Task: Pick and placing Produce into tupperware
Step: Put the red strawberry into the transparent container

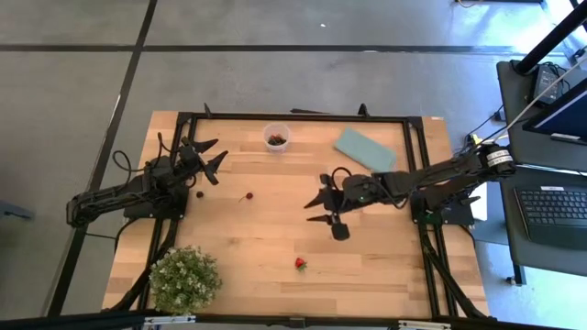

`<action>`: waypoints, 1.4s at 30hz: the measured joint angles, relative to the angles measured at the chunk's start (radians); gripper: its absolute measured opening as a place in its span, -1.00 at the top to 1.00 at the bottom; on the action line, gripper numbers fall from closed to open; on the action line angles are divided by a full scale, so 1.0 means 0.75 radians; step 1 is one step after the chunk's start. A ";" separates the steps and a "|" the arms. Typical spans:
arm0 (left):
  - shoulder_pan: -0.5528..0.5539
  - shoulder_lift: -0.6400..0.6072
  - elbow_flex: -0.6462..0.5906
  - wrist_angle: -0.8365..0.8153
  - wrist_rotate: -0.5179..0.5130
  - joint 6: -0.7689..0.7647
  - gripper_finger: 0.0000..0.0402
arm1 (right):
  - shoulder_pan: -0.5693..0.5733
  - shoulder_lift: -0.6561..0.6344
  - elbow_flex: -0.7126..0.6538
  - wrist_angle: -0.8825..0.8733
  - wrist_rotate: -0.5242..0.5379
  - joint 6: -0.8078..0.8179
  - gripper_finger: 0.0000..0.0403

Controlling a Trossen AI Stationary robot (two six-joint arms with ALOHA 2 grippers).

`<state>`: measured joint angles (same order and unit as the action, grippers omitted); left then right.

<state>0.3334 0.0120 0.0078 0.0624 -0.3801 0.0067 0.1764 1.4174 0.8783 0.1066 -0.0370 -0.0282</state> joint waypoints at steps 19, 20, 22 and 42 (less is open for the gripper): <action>0.000 0.000 0.000 0.000 0.002 -0.005 -0.23 | 0.025 0.000 0.000 0.001 -0.010 0.087 -0.56; 0.000 0.000 0.000 0.000 0.003 -0.005 -0.23 | 0.028 0.000 0.000 -0.001 -0.015 0.138 -0.58; 0.000 0.000 0.000 0.000 0.004 -0.005 -0.23 | 0.040 0.000 0.000 -0.004 -0.015 0.209 -0.59; 0.000 0.000 0.000 0.000 0.006 -0.075 -0.23 | 0.306 0.400 0.278 0.040 0.200 0.127 -0.50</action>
<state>0.3333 0.0120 0.0076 0.0624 -0.3759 -0.0498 0.4058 1.7177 1.0871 0.1364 0.1129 0.0671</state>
